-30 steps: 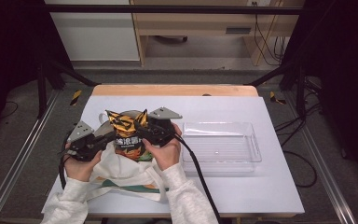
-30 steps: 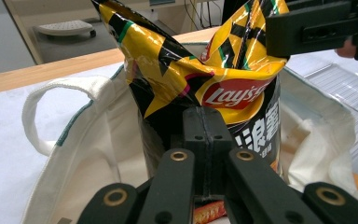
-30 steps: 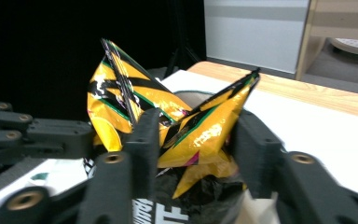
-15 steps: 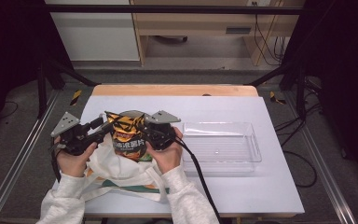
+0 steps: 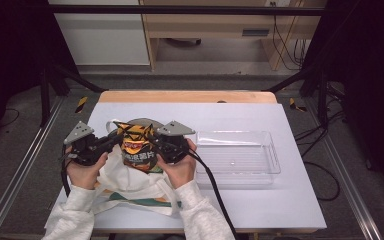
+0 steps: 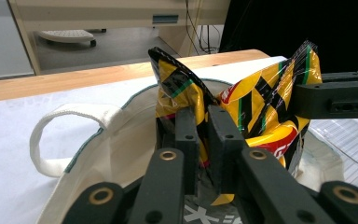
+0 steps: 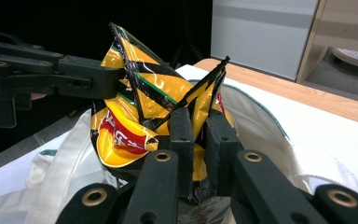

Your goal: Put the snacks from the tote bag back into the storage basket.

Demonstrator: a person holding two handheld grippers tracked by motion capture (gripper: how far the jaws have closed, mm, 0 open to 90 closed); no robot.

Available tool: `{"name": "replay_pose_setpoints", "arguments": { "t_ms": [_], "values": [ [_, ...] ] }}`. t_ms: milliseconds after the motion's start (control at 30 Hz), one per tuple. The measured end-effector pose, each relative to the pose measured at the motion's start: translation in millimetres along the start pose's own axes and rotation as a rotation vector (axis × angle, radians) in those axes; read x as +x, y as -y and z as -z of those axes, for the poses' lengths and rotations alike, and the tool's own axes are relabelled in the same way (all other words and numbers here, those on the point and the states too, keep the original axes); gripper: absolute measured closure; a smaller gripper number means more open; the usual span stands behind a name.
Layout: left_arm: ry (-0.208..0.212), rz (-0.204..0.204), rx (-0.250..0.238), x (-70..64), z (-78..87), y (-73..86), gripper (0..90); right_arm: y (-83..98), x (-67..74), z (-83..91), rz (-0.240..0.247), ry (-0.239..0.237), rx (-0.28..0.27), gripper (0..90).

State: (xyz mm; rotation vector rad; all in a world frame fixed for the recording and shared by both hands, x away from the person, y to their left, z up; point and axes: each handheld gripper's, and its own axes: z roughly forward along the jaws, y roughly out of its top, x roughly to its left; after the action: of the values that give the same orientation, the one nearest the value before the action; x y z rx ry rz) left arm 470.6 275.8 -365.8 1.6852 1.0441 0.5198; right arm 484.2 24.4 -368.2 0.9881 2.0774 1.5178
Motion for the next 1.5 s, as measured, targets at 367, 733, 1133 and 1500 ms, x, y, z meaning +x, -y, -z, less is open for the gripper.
{"name": "replay_pose_setpoints", "arguments": {
  "t_ms": [367, 733, 1133, 1500],
  "values": [
    [0.006, -0.004, -0.039, -12.9, 12.3, -6.5, 88.2, -7.5, 0.1, 14.0, -0.02, -0.022, -0.031, 84.7],
    [0.007, -0.014, -0.115, -26.1, 31.9, -21.3, 88.5, -30.1, 6.1, 32.2, -0.007, -0.037, -0.088, 84.8],
    [-0.005, -0.043, -0.187, -39.3, 48.6, -42.0, 88.9, -53.0, 7.0, 48.3, 0.003, -0.064, -0.128, 85.0],
    [-0.002, -0.058, -0.22, -53.2, 60.1, -64.6, 89.1, -72.6, 9.0, 65.6, 0.021, -0.068, -0.169, 85.1]
  ]
}}
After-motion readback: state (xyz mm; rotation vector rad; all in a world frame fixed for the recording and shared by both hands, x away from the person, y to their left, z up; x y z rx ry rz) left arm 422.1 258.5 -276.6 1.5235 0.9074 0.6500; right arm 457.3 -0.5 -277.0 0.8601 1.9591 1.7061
